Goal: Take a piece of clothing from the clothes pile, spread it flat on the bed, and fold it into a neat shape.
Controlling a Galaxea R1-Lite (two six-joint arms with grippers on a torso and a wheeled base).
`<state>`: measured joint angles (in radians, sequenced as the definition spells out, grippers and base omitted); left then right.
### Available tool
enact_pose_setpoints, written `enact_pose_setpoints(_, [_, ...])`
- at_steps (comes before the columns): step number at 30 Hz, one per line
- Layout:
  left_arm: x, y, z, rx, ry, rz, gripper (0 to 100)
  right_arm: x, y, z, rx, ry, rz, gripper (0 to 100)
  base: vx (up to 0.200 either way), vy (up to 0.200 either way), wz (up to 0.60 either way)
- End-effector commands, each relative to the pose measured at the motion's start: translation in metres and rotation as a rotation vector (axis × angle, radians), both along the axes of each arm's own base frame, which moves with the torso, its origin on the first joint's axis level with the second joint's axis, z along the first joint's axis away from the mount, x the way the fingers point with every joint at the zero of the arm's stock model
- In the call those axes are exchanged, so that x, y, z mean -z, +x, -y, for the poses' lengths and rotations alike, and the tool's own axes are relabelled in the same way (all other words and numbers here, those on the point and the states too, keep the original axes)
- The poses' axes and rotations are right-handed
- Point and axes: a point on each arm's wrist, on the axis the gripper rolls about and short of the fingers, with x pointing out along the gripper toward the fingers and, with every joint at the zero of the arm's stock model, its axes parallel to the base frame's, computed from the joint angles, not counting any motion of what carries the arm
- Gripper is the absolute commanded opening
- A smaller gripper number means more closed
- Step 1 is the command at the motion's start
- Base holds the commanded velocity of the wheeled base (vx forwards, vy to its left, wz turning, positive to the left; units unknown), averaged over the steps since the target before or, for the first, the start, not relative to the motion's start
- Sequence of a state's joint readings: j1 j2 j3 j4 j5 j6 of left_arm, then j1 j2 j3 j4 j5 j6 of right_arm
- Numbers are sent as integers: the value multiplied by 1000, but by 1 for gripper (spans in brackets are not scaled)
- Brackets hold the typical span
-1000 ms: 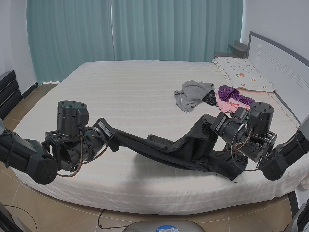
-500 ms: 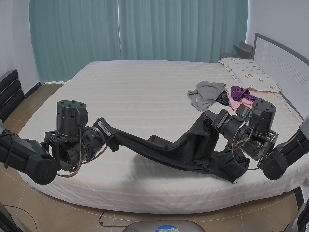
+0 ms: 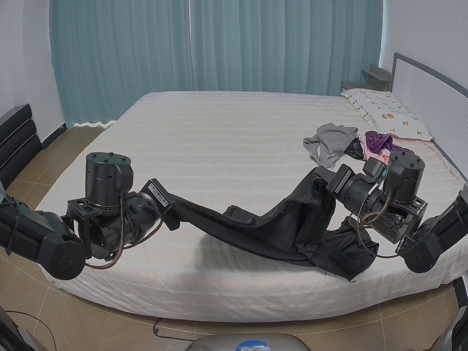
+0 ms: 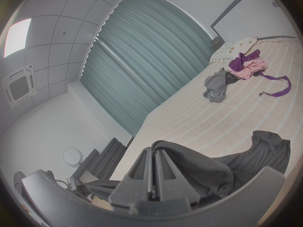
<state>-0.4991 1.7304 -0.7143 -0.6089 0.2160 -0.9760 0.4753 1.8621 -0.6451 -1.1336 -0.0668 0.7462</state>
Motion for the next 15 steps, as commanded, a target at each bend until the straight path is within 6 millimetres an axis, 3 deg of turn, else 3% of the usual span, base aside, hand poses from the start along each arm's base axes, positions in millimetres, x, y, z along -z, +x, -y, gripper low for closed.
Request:
enact_pose_setpoints(1, [-1,-1,1,4,-1,4,0,-3,-9,14,21,15,-1,0,0,0,0])
enact_pose_setpoints(10, [-7,-10,1,13,-8,21,0,-7,-18,22,14,76,-19,0,0,0,0])
enact_pose_setpoints(15, [-14,-19,-4,11,-16,39,0,-14,-21,20,12,83,0,0,-200,0,0])
